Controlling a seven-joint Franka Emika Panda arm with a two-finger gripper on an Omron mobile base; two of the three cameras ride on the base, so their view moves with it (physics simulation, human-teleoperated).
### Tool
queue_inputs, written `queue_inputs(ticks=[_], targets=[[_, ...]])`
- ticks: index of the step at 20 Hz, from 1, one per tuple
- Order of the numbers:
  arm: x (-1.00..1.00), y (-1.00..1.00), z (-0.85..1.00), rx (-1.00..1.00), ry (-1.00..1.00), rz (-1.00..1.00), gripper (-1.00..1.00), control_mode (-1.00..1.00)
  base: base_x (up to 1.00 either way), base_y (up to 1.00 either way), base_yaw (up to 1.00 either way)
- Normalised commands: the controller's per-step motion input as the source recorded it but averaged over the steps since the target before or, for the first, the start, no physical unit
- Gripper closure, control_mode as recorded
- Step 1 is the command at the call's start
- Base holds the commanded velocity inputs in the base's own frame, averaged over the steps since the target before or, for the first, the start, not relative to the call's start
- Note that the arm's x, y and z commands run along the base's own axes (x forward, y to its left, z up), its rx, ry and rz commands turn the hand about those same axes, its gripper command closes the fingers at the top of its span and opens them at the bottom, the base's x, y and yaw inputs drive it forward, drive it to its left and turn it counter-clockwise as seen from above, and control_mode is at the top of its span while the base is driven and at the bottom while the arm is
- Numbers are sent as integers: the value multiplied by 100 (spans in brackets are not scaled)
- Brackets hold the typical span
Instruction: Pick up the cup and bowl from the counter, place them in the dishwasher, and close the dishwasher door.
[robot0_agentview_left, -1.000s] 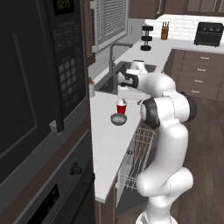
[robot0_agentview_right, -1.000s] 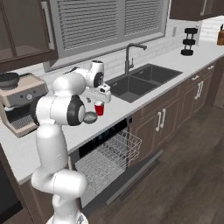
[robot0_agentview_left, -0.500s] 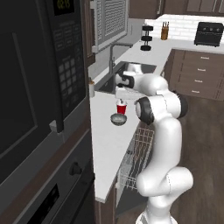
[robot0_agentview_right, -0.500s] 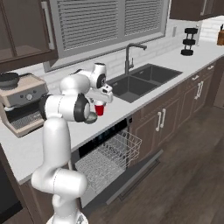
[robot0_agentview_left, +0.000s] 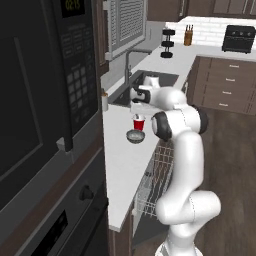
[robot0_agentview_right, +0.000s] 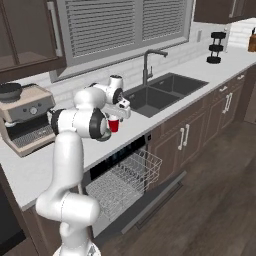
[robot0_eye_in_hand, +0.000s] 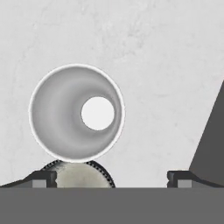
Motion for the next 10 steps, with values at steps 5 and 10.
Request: queue_inputs(ticks=[5, 10], targets=[[21, 0, -26, 0, -10, -1, -100, -100, 0, 0, 0], [14, 0, -24, 0, -14, -1, -100, -100, 0, 0, 0]])
